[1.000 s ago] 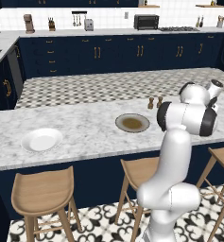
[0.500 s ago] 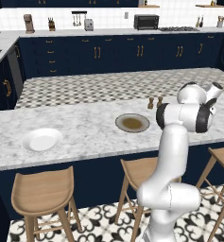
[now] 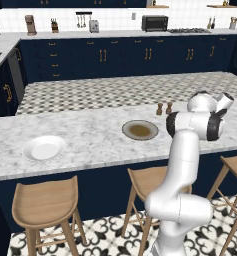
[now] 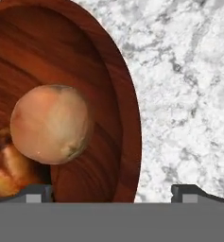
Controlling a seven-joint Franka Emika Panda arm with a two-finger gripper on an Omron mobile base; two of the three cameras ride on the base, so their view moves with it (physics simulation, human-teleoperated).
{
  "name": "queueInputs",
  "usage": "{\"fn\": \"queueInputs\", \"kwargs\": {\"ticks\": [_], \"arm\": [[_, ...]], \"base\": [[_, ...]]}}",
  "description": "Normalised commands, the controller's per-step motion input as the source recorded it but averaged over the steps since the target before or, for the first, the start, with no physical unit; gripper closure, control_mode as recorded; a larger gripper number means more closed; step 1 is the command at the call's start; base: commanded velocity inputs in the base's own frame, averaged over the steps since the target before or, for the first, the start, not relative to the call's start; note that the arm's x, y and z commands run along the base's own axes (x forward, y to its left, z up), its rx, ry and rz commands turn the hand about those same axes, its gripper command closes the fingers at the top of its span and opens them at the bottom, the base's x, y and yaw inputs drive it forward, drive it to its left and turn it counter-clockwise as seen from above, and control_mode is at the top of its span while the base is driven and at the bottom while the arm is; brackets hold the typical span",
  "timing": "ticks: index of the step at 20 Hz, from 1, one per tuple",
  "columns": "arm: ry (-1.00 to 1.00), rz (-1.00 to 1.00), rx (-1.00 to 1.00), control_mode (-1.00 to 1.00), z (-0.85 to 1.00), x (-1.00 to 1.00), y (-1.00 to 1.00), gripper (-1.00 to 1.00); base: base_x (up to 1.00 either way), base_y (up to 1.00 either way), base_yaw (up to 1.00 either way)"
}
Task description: Pick the chicken drumstick and onion from their plates and place them in the bowl. Then put the bowl in the fridge.
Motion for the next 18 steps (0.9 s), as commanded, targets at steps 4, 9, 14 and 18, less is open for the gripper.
{"fn": "queueInputs", "kwargs": {"ticks": [4,9,14,18], "arm": [[0.00,0.00,0.00,-1.00,-0.43,0.31,0.06,-1.00],[0.00,0.00,0.00,-1.00,-0.29,0.36,0.28,1.00],[0.00,0.00,0.00,-1.00,0.13,0.04,0.06,1.00],[-0.03,0.00,-0.02,-1.00,0.37,-0.13,0.03,1.00]], "base": [[0.00,0.00,0.00],[0.00,0.00,0.00],[0.00,0.00,0.00],[0.00,0.00,0.00]]}}
